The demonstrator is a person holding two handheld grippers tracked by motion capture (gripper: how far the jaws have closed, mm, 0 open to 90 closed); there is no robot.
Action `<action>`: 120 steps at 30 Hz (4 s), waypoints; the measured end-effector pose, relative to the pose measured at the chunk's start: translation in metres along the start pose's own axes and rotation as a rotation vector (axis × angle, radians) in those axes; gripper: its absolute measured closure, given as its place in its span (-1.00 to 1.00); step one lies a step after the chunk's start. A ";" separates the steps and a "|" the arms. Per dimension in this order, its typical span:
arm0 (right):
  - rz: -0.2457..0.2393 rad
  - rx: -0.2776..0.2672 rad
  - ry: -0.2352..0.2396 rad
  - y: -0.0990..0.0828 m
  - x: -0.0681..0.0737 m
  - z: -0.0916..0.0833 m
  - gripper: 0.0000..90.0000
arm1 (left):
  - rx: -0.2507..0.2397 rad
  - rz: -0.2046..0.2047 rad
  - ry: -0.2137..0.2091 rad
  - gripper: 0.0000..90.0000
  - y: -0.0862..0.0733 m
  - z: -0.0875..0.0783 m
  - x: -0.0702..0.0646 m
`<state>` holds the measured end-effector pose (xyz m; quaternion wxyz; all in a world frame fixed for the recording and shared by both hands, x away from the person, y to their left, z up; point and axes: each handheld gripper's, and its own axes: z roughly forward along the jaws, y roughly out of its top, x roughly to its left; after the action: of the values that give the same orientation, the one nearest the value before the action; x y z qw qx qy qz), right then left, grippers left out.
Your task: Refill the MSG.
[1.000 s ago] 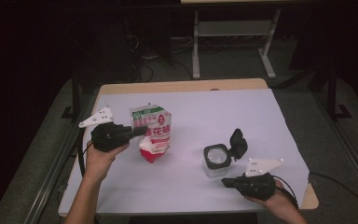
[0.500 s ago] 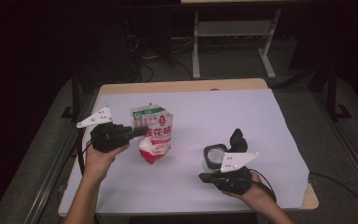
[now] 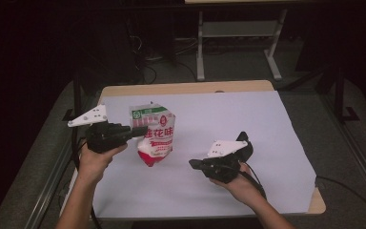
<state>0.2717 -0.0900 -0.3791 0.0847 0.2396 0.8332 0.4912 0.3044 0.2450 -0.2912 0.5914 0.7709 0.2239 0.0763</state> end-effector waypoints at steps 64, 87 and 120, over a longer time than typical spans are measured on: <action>-0.070 -0.107 -0.091 -0.011 0.023 0.028 1.00 | 0.063 0.099 -0.222 1.00 0.048 0.084 -0.029; -0.026 -0.163 -0.121 -0.021 0.023 0.025 1.00 | 0.115 0.102 -0.300 1.00 0.053 0.123 -0.037; -0.020 -0.189 -0.195 -0.023 0.030 0.022 1.00 | 0.165 0.014 -0.417 1.00 0.050 0.160 -0.027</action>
<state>0.2471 -0.0678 -0.4072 0.1923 0.2686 0.7734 0.5410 0.3546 0.0828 -0.2862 0.5592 0.8173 0.0969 -0.0993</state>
